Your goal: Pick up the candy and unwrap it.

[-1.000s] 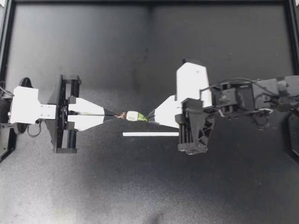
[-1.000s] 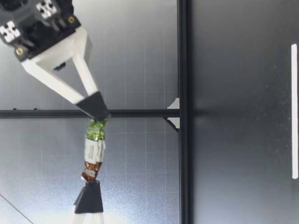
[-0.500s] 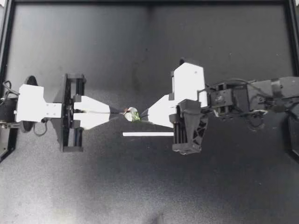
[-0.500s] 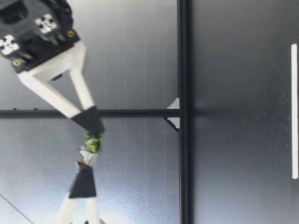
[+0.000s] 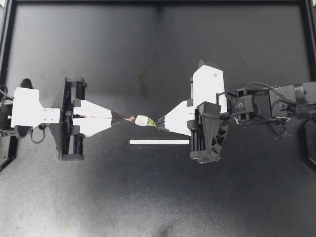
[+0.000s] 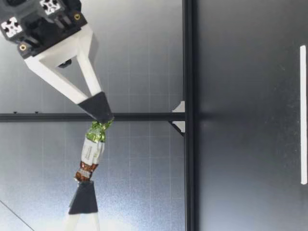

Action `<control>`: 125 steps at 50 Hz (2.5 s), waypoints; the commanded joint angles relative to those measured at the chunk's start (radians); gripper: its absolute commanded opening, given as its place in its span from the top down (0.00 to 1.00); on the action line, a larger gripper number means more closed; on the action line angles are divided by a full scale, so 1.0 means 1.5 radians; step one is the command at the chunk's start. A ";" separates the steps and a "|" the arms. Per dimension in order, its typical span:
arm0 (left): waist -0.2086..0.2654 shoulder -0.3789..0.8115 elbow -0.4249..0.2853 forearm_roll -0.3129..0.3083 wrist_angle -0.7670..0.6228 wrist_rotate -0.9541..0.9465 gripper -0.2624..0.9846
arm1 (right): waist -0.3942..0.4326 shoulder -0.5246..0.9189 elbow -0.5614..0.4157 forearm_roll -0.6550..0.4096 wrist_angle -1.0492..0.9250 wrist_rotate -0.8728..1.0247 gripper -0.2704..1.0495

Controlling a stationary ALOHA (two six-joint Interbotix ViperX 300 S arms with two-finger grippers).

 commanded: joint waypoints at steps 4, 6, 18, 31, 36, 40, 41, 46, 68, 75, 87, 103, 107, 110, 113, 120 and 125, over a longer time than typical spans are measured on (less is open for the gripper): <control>0.002 0.001 -0.021 -0.002 -0.003 -0.001 0.89 | -0.001 0.001 -0.022 -0.001 -0.015 -0.004 0.95; 0.002 0.007 -0.028 -0.002 -0.003 -0.001 0.89 | -0.001 0.006 -0.030 -0.001 -0.015 -0.005 0.95; 0.002 0.024 -0.035 -0.002 -0.002 -0.020 0.89 | -0.001 0.010 -0.035 -0.002 -0.012 -0.003 0.95; 0.002 0.022 -0.031 0.000 -0.002 -0.008 0.89 | -0.001 0.017 -0.027 -0.003 -0.016 -0.004 0.77; 0.002 0.021 -0.025 0.009 -0.003 -0.004 0.89 | -0.002 0.017 -0.025 -0.003 -0.026 -0.004 0.56; 0.002 0.022 -0.017 0.022 -0.006 0.005 0.89 | -0.004 0.014 -0.015 -0.004 -0.051 -0.006 0.39; 0.002 0.022 -0.015 0.024 -0.006 0.008 0.89 | -0.005 0.012 -0.011 -0.004 -0.065 -0.006 0.37; 0.003 0.021 -0.009 0.027 -0.006 0.026 0.89 | -0.006 0.004 0.010 -0.004 -0.143 -0.005 0.38; 0.002 0.020 -0.025 0.027 -0.007 0.048 0.89 | -0.011 0.040 0.040 0.010 -0.342 0.039 0.38; 0.002 0.018 -0.027 0.027 -0.006 0.048 0.89 | -0.010 0.057 0.037 0.010 -0.342 0.052 0.38; 0.002 0.018 -0.027 0.027 -0.006 0.048 0.89 | -0.011 0.062 0.034 0.009 -0.333 0.057 0.41; 0.002 0.015 -0.025 0.033 -0.007 0.049 0.89 | -0.011 0.065 0.033 0.004 -0.311 0.078 0.73; 0.002 0.014 -0.019 0.033 -0.007 0.048 0.89 | -0.012 0.060 0.035 0.003 -0.312 0.079 0.83; 0.002 0.014 -0.014 0.033 -0.007 0.048 0.89 | -0.012 0.056 0.036 0.002 -0.312 0.078 0.89; 0.003 0.014 -0.008 0.032 -0.007 0.046 0.89 | -0.012 0.055 0.037 0.002 -0.312 0.078 0.92; 0.002 0.015 -0.004 0.031 0.011 0.027 0.89 | -0.012 0.054 0.035 0.001 -0.311 0.077 0.93; 0.002 0.015 -0.004 0.031 0.020 0.014 0.87 | -0.012 0.053 0.034 -0.002 -0.311 0.076 0.93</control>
